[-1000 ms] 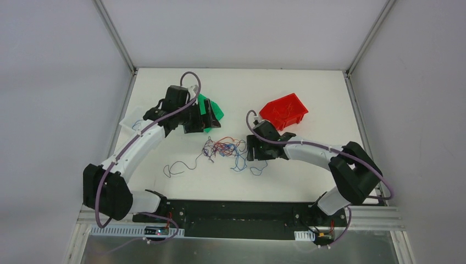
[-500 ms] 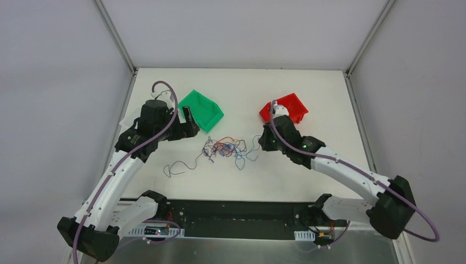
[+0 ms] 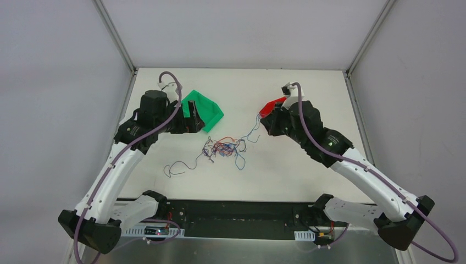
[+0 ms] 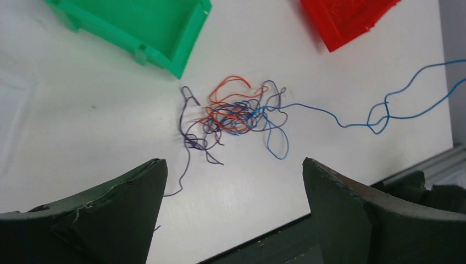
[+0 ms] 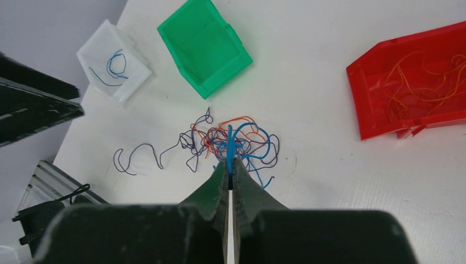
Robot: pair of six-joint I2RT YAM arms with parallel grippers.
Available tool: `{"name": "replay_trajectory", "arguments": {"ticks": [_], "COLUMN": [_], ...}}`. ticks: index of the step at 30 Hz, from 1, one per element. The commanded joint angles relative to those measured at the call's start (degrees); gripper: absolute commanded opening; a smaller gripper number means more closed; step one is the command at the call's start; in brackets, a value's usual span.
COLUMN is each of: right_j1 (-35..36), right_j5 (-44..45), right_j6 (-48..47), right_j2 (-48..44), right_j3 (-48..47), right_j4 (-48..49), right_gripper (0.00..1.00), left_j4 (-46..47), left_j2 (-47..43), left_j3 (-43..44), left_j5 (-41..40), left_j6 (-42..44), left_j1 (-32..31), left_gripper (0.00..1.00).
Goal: Untangle the cables
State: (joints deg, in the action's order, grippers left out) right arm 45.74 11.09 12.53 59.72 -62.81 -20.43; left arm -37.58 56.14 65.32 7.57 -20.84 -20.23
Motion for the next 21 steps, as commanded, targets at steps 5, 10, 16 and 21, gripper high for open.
{"name": "replay_trajectory", "arguments": {"ticks": [5, 10, 16, 21], "right_j1": [-0.10, -0.13, -0.28, -0.33], "right_j5": [-4.59, -5.96, -7.82, -8.19], "right_j6": [-0.90, 0.31, 1.07, 0.93], "right_j2": [0.05, 0.11, -0.48, -0.49], "right_j3": [-8.40, -10.27, -12.98, -15.77], "right_j4": [-0.94, -1.03, -1.83, -3.47], "right_gripper": [0.00, 0.00, 0.00, 0.00], "left_j4": [24.65, 38.17, 45.33, 50.53], "left_j2": [1.45, 2.63, 5.55, 6.12], "left_j3": [-6.81, -11.47, -15.51, -18.93], "left_j5": [21.44, 22.88, 17.56, 11.75], "left_j6": [-1.14, 2.05, 6.20, 11.73], "left_j1": [-4.74, -10.40, -16.83, -21.11], "left_gripper": [0.95, 0.93, 0.91, 0.94]}}
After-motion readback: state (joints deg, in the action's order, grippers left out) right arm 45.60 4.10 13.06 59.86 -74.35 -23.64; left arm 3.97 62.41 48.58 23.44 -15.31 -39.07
